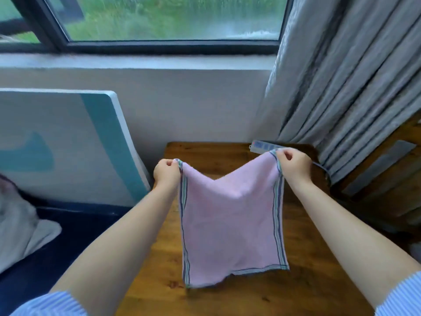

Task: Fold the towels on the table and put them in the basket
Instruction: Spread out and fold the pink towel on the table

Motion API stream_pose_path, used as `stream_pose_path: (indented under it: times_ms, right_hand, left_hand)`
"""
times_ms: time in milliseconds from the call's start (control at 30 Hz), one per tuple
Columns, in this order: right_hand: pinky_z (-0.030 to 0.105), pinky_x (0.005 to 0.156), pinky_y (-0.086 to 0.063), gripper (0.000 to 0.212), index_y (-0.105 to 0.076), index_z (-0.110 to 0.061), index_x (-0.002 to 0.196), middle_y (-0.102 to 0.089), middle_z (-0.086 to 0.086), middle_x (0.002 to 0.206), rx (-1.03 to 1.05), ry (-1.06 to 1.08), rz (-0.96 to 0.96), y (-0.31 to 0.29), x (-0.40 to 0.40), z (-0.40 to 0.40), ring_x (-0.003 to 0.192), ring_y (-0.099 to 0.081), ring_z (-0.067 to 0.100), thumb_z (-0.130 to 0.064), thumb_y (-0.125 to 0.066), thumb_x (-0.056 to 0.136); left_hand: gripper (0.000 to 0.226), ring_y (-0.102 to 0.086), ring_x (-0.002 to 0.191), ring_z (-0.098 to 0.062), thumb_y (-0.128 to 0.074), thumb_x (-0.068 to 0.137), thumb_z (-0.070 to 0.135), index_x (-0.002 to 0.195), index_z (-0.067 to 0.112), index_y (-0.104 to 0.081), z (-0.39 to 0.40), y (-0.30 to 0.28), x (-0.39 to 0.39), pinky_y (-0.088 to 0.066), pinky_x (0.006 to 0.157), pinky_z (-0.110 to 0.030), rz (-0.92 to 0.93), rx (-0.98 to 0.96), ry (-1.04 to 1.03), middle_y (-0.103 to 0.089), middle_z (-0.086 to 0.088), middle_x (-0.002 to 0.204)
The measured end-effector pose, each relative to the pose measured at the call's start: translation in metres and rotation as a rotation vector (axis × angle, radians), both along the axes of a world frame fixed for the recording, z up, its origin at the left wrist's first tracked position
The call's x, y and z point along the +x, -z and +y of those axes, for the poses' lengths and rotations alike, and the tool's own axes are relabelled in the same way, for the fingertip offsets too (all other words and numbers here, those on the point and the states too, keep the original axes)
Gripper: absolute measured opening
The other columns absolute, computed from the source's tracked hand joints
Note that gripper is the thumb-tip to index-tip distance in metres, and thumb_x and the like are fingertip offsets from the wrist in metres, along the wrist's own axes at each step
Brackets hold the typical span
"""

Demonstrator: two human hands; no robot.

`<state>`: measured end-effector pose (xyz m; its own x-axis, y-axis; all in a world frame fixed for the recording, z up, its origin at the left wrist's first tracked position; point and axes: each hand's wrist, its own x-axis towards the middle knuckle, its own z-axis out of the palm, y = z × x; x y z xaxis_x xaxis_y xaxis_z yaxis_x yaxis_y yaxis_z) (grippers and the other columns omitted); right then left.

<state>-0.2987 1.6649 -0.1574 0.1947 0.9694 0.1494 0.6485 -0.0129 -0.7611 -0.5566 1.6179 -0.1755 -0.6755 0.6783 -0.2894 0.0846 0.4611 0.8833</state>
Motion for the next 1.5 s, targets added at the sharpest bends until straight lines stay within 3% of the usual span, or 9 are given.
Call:
stream_pose_path:
  times_ms: [200,333,433,500,567,800,1000,1333,1500]
  right_hand:
    - [0.026,0.079,-0.041,0.026,-0.066,0.001,0.103,-0.067,0.020,0.106,0.238,0.018,0.183,-0.080,-0.035,0.054,0.102,-0.059,0.033,-0.016,-0.048,0.093]
    - [0.029,0.076,-0.042,0.027,-0.064,0.006,0.101,-0.066,0.023,0.101,0.367,0.025,0.220,-0.103,-0.035,0.062,0.094,-0.058,0.034,-0.013,-0.046,0.094]
    - [0.032,0.075,-0.043,0.025,-0.065,0.006,0.098,-0.066,0.023,0.098,0.317,0.037,0.235,-0.085,-0.029,0.062,0.084,-0.055,0.028,-0.012,-0.048,0.092]
    - [0.035,0.072,-0.044,0.025,-0.065,0.007,0.094,-0.066,0.024,0.093,0.234,0.047,0.229,-0.063,-0.023,0.059,0.081,-0.055,0.029,-0.012,-0.049,0.090]
    - [0.039,0.074,-0.045,0.024,-0.065,0.008,0.090,-0.066,0.025,0.089,0.137,0.061,0.204,-0.036,-0.016,0.049,0.083,-0.057,0.036,-0.011,-0.050,0.088]
    - [0.026,0.057,-0.028,0.015,-0.063,0.002,0.077,-0.055,0.012,0.074,-0.234,0.004,0.057,0.069,0.025,-0.041,0.075,-0.046,0.024,-0.005,-0.052,0.085]
    - [0.033,0.053,-0.027,0.026,-0.052,-0.005,0.063,-0.053,0.013,0.066,-0.648,-0.054,-0.163,0.148,0.058,-0.110,0.067,-0.045,0.028,-0.021,-0.054,0.084]
    - [0.030,0.064,-0.032,0.016,-0.055,-0.001,0.088,-0.052,0.015,0.080,-0.547,-0.084,-0.273,0.170,0.062,-0.148,0.077,-0.046,0.028,-0.007,-0.041,0.092]
    - [0.030,0.058,-0.027,0.027,-0.045,-0.008,0.060,-0.047,0.007,0.067,-0.682,-0.049,-0.339,0.185,0.077,-0.188,0.086,-0.043,0.028,-0.005,-0.045,0.087]
  left_hand:
    - [0.028,-0.055,0.110,-0.030,-0.040,0.096,0.013,0.115,-0.003,-0.054,0.042,-0.095,-0.003,-0.043,0.088,-0.030,0.142,0.302,-0.226,-0.059,-0.017,0.119]
    - [0.023,-0.055,0.108,-0.030,-0.038,0.096,0.014,0.108,0.001,-0.054,0.049,-0.111,-0.018,-0.042,0.091,-0.031,0.080,0.412,-0.368,-0.059,-0.017,0.115]
    - [0.023,-0.054,0.090,-0.028,-0.036,0.091,0.007,0.071,0.011,-0.046,0.041,-0.100,-0.024,-0.049,0.085,-0.035,-0.020,0.458,-0.399,-0.057,-0.012,0.086]
    - [0.031,-0.044,0.074,-0.023,-0.036,0.090,0.008,0.060,0.016,-0.036,0.033,-0.084,-0.031,-0.042,0.068,-0.029,-0.014,0.356,-0.379,-0.044,-0.001,0.067]
    - [0.030,-0.045,0.073,-0.023,-0.041,0.088,0.012,0.059,0.017,-0.037,0.024,-0.056,-0.041,-0.043,0.072,-0.030,-0.025,0.222,-0.291,-0.045,-0.002,0.068]
    - [0.032,-0.035,0.046,-0.020,-0.058,0.076,0.015,0.052,0.012,-0.037,-0.048,0.041,-0.032,-0.030,0.048,-0.023,0.086,-0.335,0.232,-0.039,-0.006,0.048]
    - [0.017,-0.039,0.053,-0.016,-0.054,0.088,0.012,0.080,0.013,-0.039,-0.104,0.100,-0.011,-0.030,0.043,-0.023,0.114,-0.848,0.717,-0.044,-0.006,0.069]
    - [0.032,-0.041,0.053,-0.014,-0.048,0.090,0.020,0.060,0.016,-0.039,-0.143,0.150,-0.007,-0.030,0.047,-0.025,0.283,-0.890,0.869,-0.044,-0.001,0.061]
    - [0.028,-0.039,0.055,-0.011,-0.050,0.090,0.019,0.063,0.016,-0.041,-0.175,0.166,-0.007,-0.030,0.048,-0.020,0.170,-0.995,1.025,-0.044,0.001,0.064]
